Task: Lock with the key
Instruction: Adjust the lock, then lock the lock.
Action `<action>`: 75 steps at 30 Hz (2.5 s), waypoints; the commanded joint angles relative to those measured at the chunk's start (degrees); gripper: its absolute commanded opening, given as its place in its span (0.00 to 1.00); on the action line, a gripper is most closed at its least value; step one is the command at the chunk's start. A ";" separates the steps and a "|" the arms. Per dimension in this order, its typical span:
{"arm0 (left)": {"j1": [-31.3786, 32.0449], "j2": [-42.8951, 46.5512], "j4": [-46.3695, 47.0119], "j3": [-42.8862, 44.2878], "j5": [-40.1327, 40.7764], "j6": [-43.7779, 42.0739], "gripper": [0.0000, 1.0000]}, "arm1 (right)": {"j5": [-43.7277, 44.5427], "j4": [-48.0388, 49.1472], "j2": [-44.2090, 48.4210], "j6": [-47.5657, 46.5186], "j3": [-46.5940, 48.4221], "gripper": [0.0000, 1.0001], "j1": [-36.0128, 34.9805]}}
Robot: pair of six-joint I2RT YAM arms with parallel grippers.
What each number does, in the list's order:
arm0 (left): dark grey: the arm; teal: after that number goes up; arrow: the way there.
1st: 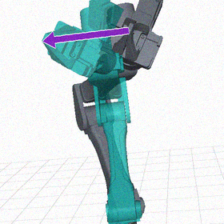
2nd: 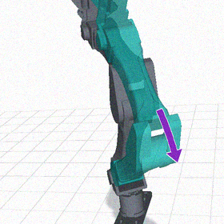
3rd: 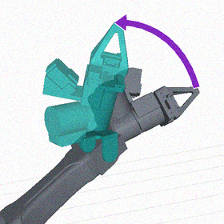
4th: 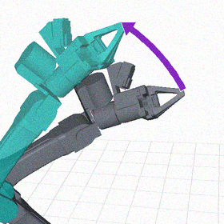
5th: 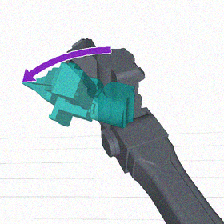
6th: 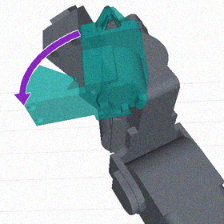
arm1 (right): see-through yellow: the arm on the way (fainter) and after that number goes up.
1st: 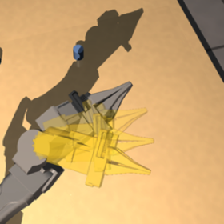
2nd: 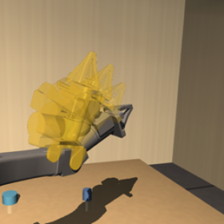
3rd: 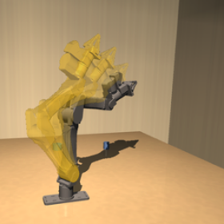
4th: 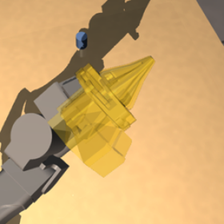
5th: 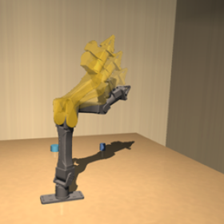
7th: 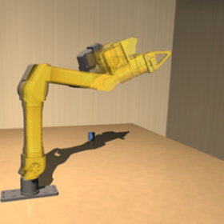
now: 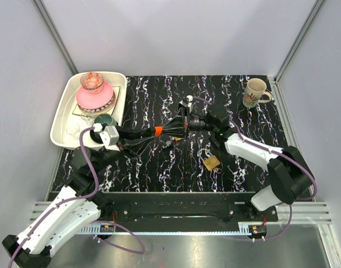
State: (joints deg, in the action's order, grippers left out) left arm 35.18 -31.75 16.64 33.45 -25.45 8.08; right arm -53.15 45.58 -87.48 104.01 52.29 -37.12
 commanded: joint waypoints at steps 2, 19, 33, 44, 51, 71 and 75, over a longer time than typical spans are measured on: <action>0.33 -0.51 8.14 0.56 3.82 5.98 0.00 | 4.54 -12.25 7.05 -15.74 5.09 0.00 -0.49; 0.33 -3.41 25.27 -6.82 11.12 29.09 0.00 | 14.91 -34.51 20.76 -46.51 6.60 0.00 -0.49; 0.24 -8.59 37.84 -9.81 12.62 38.41 0.00 | 19.04 -31.00 27.45 -54.69 0.98 0.00 -0.49; 0.15 -13.78 44.97 -10.07 11.21 43.08 0.00 | 17.99 -28.44 30.62 -60.15 -1.31 0.00 -0.75; 0.15 -15.36 44.79 -9.02 9.72 43.78 0.00 | 15.88 -26.60 31.50 -61.99 -2.37 0.00 -0.84; 0.15 -16.15 38.99 -5.94 5.68 40.44 0.00 | 10.17 -23.17 30.09 -64.80 -2.28 0.00 -3.39; 0.15 -16.33 36.45 -4.89 4.54 40.00 0.00 | 10.34 -23.44 30.44 -66.12 -2.28 0.00 -4.36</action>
State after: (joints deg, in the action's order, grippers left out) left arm 36.16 -47.72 54.04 24.45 -23.44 51.22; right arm -35.22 21.15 -58.22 39.81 49.76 -38.09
